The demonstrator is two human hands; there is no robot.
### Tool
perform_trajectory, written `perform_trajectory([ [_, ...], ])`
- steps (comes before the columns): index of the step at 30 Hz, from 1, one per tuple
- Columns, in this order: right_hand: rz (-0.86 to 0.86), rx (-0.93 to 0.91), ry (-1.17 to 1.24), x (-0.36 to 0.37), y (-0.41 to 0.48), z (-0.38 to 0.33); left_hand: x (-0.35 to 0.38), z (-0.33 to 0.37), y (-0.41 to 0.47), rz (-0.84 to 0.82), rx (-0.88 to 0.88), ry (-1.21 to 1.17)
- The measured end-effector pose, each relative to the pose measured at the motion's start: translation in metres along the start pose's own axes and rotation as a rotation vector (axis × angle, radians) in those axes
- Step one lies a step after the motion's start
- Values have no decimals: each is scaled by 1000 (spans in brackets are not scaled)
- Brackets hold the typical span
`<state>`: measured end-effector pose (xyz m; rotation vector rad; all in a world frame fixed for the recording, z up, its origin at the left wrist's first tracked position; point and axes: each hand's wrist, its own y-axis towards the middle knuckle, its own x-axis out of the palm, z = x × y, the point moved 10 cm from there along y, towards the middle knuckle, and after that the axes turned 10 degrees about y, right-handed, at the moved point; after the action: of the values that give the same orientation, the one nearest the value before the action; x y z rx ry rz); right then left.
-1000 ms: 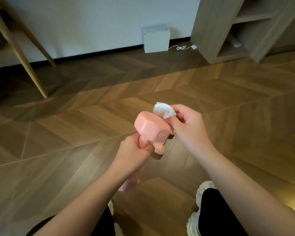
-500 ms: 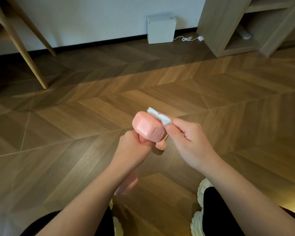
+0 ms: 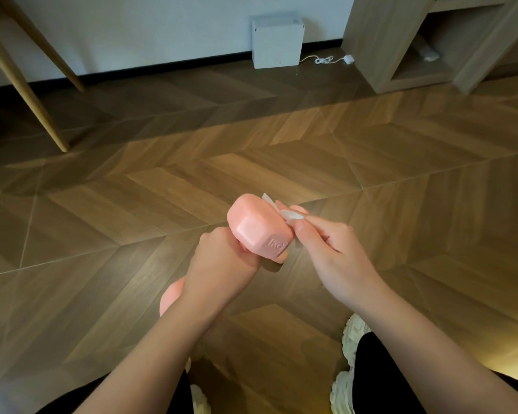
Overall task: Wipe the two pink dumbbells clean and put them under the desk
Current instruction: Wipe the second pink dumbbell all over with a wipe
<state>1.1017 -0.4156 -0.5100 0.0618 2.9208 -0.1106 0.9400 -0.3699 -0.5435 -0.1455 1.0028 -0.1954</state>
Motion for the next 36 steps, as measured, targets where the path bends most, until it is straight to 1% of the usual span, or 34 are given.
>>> perform_trajectory([
  [2, 0, 10, 85, 2, 4, -2, 2, 5, -5, -30, 37, 19],
  [5, -50, -28, 203, 13, 6, -14, 13, 14, -8, -93, 142, 164],
  [8, -108, -130, 167, 21, -1, -23, 20, 10, -5, -140, 131, 205],
  [10, -109, -143, 144, 20, -6, -21, 19, 4, -4, -181, 65, 112],
  [12, -36, -101, 112, 9, -7, -12, 17, 5, -8, -273, 18, -77],
  [15, 43, -47, 101, -4, -2, -2, 18, 23, -20, -465, 72, -334],
  [16, 50, -42, 104, -6, 0, -3, 18, 27, -23, -497, 101, -392],
  [18, 51, -27, 109, -6, 1, -4, 16, 30, -24, -482, 135, -435],
  [21, 54, -24, 104, -5, 2, -4, 11, 28, -23, -393, 160, -411],
  [26, 41, -75, 116, 0, 7, -18, 10, 32, -21, -315, 280, -237],
  [28, 16, -103, 134, 3, 6, -24, 10, 34, -21, -301, 297, -200],
  [30, -3, -157, 149, 3, 2, -29, 12, 34, -20, -290, 287, -214],
  [33, -24, -250, 126, 0, -6, -33, 10, 28, -15, -233, 216, -279],
  [36, -10, -252, 77, -5, -10, -28, 8, 16, -11, -181, 131, -387],
])
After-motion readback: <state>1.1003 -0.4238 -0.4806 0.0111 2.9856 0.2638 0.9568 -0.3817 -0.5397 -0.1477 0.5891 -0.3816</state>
